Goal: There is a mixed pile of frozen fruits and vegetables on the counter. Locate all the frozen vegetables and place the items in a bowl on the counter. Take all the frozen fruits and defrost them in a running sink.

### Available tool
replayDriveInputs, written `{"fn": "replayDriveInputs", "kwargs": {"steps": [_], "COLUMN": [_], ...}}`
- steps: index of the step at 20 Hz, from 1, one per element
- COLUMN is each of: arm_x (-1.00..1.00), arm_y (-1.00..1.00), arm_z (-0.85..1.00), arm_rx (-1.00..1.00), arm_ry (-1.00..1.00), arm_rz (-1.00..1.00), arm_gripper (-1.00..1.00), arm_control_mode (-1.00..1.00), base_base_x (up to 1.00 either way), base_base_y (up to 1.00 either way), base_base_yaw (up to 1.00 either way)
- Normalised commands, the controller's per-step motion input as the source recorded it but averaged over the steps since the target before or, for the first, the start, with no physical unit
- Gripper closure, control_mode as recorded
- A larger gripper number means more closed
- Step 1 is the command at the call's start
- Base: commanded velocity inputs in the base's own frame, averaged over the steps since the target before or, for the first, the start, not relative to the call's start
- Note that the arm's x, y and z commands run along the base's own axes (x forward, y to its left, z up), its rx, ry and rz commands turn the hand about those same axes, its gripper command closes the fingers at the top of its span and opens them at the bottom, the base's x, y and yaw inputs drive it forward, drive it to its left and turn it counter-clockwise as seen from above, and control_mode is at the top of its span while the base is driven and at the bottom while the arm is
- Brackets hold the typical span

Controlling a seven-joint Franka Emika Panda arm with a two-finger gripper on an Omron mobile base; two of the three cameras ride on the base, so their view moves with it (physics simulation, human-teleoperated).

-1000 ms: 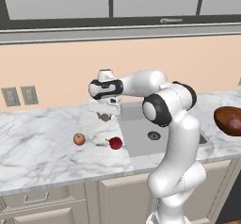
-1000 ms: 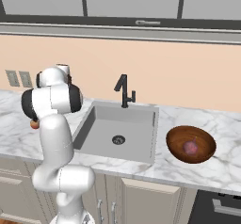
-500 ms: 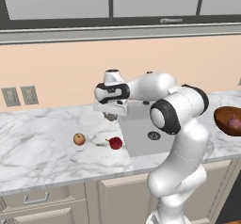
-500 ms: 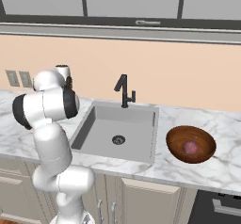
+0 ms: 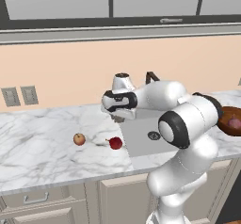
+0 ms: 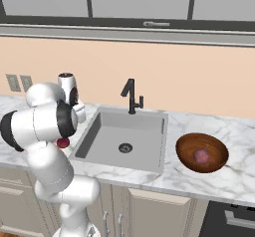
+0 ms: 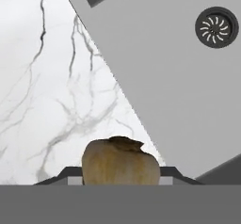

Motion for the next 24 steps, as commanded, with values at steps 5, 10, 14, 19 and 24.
{"fn": "replayDriveInputs", "kwargs": {"steps": [5,10,14,19,24], "arm_x": [-0.16,-0.06,0.00,-0.02,-0.01], "arm_y": [-0.34,-0.38,-0.39,-0.38,-0.38], "arm_z": [-0.02,-0.04,0.05,0.07,0.03], "arm_rx": [0.00,0.00,-0.02,-0.01,-0.02], "arm_ry": [-0.03,0.00,0.00,0.00,0.02], "arm_rz": [-0.07,-0.09,-0.09,-0.09,-0.10], "arm_gripper": [1.00,1.00,1.00,1.00,1.00], "arm_control_mode": [-1.00,-1.00,-1.00,-1.00,-1.00], "base_base_x": [0.00,0.00,0.00,0.00,0.00], "base_base_y": [0.00,0.00,0.00,0.00,0.00], "base_base_yaw": [0.00,0.00,0.00,0.00,0.00]}}
